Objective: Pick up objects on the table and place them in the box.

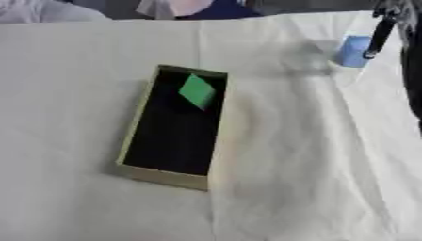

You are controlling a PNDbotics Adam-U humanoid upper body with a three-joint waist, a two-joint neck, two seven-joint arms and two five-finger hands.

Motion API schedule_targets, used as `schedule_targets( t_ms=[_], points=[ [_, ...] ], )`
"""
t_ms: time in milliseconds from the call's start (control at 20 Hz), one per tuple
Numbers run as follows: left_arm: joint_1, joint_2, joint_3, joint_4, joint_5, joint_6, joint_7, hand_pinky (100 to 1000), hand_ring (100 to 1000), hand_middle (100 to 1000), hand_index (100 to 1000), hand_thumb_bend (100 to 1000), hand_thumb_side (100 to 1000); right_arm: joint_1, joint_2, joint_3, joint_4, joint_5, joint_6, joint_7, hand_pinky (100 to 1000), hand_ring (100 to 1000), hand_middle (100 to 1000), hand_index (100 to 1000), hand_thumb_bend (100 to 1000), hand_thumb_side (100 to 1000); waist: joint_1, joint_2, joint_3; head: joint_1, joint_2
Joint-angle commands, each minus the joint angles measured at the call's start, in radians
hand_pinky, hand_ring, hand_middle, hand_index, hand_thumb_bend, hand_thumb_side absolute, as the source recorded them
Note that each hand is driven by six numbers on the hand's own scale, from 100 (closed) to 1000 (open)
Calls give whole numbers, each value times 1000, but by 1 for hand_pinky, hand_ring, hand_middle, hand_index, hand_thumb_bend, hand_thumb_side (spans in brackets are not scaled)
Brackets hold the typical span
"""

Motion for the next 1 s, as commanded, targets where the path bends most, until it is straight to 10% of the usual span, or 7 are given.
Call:
schedule_targets(
  t_ms=[50,600,1000],
  points=[
    [-9,23,11,-20,3,-2,-2,730,790,764,878,278,911,-28,-7,-10,-7,0,13,-25,908,941,919,1000,393,100,1,-13,2,-1,5],
    [-13,18,10,-20,4,-3,-4,728,791,765,879,273,914,-32,8,-19,19,17,48,-42,903,936,916,1000,352,100,12,3,8,-6,1],
    [-13,15,10,-20,4,-2,-5,728,791,765,879,270,917,-29,18,-33,18,24,97,-63,867,892,829,959,150,100,16,8,9,-7,-5]
  ],
)
